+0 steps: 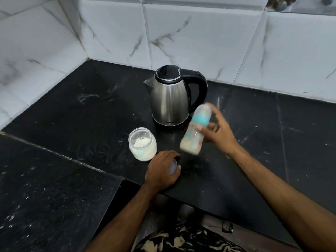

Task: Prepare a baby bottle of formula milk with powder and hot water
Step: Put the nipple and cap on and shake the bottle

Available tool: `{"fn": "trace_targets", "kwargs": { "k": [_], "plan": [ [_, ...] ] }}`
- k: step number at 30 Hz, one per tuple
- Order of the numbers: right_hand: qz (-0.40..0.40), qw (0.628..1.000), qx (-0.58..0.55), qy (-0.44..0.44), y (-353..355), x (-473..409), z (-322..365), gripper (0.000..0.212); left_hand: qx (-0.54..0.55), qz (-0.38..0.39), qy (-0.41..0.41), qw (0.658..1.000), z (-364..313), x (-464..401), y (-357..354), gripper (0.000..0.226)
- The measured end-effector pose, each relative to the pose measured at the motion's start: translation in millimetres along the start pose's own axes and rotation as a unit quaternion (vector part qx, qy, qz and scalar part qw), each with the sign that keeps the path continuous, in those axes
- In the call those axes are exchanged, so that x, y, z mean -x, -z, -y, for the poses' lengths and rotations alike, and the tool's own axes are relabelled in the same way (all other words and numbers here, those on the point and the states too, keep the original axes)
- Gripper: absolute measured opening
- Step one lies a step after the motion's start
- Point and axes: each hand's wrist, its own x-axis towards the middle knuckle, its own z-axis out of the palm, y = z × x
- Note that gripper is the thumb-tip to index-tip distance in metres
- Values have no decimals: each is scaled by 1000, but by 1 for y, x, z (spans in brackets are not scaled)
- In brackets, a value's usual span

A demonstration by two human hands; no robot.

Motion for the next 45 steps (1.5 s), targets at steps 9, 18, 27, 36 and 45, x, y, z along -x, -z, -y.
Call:
{"fn": "trace_targets", "kwargs": {
  "k": [9, 18, 27, 36, 45],
  "plan": [
    [55, 997, 45, -40, -4, 14, -10, 82, -7, 2, -5, 1000, 0, 0, 0, 43],
    [24, 999, 2, -21, 2, 7, -6, 82, 9, -14, -8, 1000, -2, 0, 1, 39],
    [-83, 992, -98, 1, 5, -5, 2, 75, 3, -15, 2, 1000, -3, 1, 1, 39],
    [-108, 990, -95, 10, 6, -13, 6, 76, 6, -14, -1, 1000, -4, 1, 2, 39],
    [22, 999, 25, -15, -2, 3, -6, 82, -2, 3, -2, 1000, -3, -1, 2, 42]
  ]
}}
